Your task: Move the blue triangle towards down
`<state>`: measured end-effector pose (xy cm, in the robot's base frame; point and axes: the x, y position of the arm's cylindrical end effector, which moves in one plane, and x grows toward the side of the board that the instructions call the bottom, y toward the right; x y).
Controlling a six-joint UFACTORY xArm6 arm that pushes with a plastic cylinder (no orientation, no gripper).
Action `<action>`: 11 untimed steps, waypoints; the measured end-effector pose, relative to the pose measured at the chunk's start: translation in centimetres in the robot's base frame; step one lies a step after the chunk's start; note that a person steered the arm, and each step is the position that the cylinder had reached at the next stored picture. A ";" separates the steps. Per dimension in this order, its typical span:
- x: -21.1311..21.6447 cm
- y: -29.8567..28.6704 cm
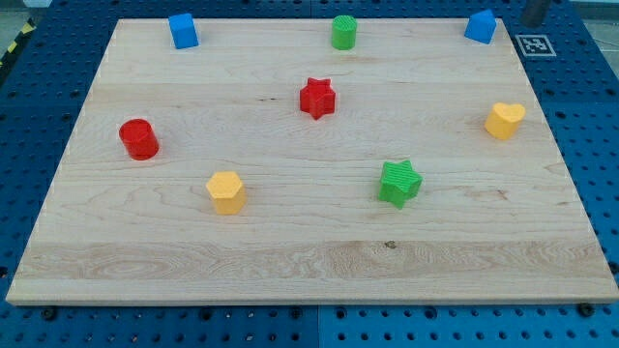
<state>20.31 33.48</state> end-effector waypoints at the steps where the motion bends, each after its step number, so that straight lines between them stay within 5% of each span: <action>1: 0.0 -0.4; 5: 2.9 -0.4; 7: -1.1 -1.8; 11: -0.8 -8.3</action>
